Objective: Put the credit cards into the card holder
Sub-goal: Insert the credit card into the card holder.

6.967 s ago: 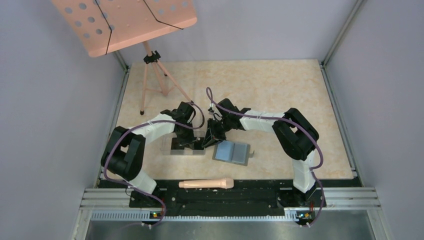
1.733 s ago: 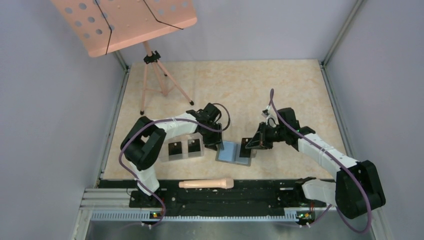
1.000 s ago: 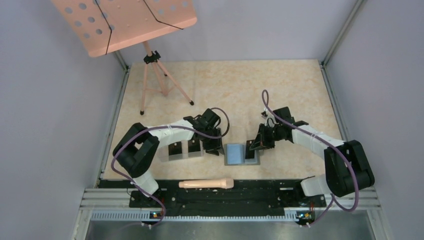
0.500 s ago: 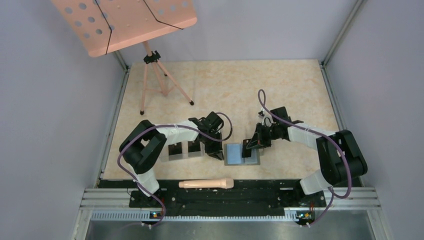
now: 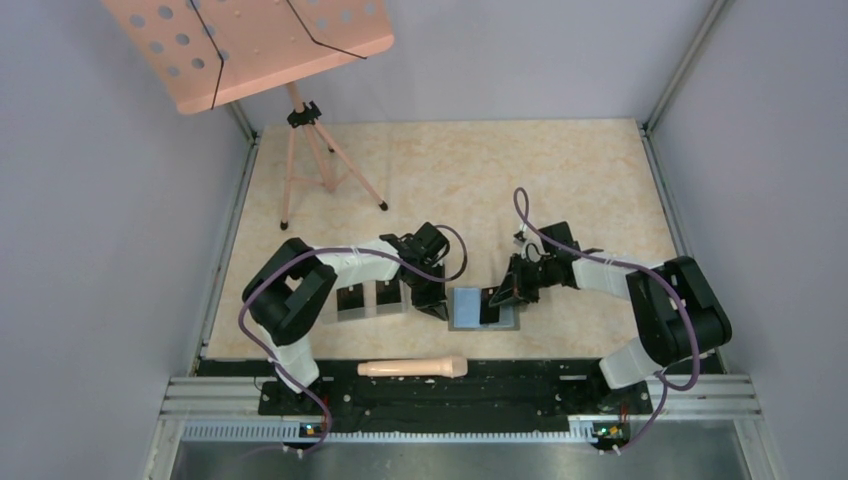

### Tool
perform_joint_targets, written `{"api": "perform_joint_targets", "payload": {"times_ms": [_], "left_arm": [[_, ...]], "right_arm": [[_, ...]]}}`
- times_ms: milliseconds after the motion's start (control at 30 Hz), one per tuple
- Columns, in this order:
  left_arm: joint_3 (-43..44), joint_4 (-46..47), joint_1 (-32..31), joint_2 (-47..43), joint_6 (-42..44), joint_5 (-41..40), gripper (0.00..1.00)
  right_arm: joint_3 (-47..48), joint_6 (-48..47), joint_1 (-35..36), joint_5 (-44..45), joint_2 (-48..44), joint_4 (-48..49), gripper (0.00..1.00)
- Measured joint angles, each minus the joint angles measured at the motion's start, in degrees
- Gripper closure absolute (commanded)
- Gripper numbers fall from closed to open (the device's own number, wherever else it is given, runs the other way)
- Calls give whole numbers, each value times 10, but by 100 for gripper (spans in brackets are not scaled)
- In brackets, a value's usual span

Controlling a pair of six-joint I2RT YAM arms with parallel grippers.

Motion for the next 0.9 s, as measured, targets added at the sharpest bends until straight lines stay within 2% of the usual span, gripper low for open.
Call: {"api": "perform_joint_targets", "payload": {"times_ms": [900], "left_arm": [[29,-31,-12,16,15,-13,91]], "right_arm": [[3,30,17,-49,63,33,100]]}}
